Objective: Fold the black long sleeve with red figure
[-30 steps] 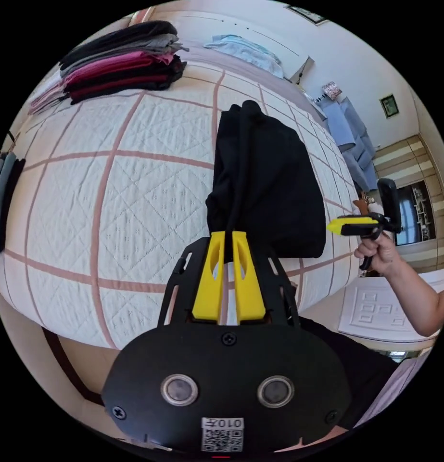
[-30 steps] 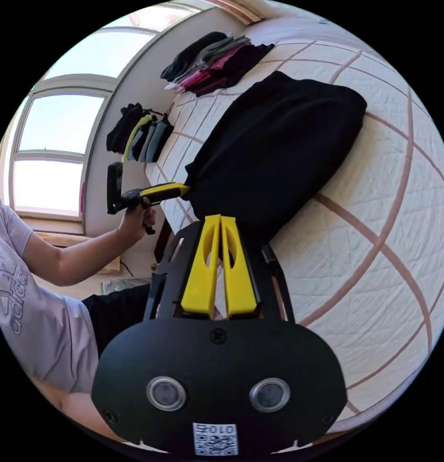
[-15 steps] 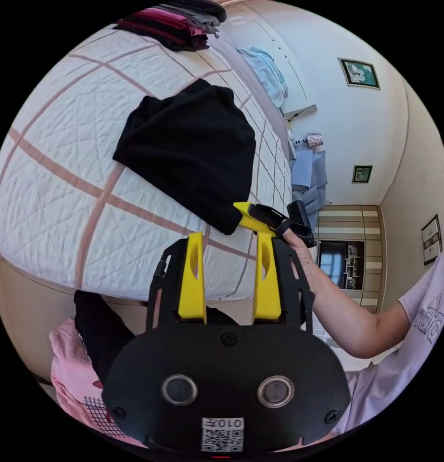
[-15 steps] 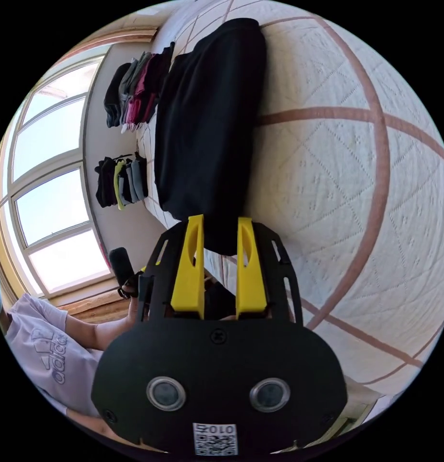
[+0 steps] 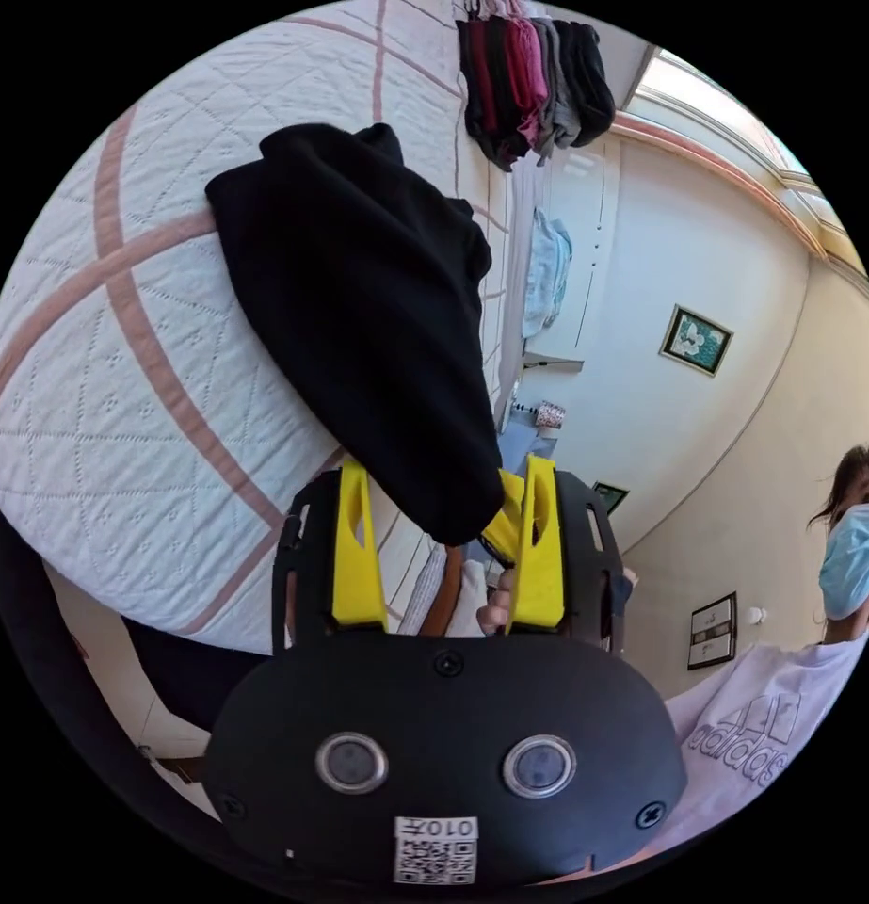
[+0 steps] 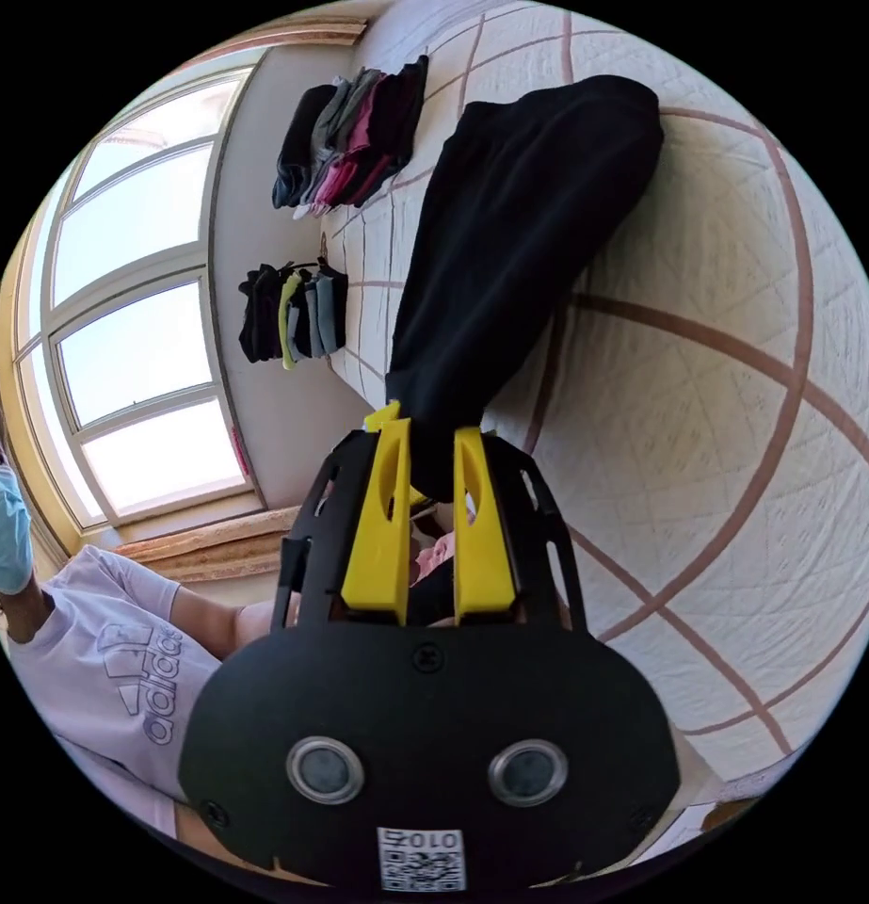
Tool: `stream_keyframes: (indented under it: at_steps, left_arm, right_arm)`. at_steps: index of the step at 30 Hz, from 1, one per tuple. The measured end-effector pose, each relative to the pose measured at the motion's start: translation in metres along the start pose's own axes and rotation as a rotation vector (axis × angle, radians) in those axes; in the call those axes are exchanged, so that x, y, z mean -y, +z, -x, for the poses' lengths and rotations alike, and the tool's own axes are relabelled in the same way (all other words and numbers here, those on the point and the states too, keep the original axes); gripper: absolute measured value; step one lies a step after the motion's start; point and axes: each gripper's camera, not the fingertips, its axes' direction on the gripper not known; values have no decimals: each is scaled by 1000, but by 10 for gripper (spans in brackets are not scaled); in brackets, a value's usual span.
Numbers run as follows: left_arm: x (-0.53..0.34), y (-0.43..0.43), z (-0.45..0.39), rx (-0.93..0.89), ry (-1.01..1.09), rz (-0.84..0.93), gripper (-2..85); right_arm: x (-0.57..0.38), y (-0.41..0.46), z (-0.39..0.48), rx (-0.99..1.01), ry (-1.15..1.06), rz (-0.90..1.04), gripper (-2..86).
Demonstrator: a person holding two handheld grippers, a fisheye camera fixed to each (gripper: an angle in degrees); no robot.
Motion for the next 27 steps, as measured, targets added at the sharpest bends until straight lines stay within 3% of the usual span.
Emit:
stream_keyframes:
  at_steps: [2, 5, 9, 13, 23, 27]
  left_arm:
    - [-1, -2, -3, -18, -22, -41, 171]
    - [2, -12, -24, 94, 35, -36, 137]
    - [18, -37, -42, 125, 114, 16, 118]
    - [20, -64, -48, 133, 115, 54, 119]
    - [5, -131, -53, 88, 74, 79, 119]
    - [3, -151, -56, 85, 98, 126, 118]
  right_arm:
    - [-4, -3, 3, -27, -42, -4, 85]
    - [-11, -17, -8, 15, -85, 11, 90]
    - [-18, -57, -48, 176, -33, -228, 162]
    - [15, -59, -79, 282, 36, -265, 201]
    - [80, -10, -94, 253, 94, -163, 167]
    - [91, 10, -101, 348, 109, -183, 138]
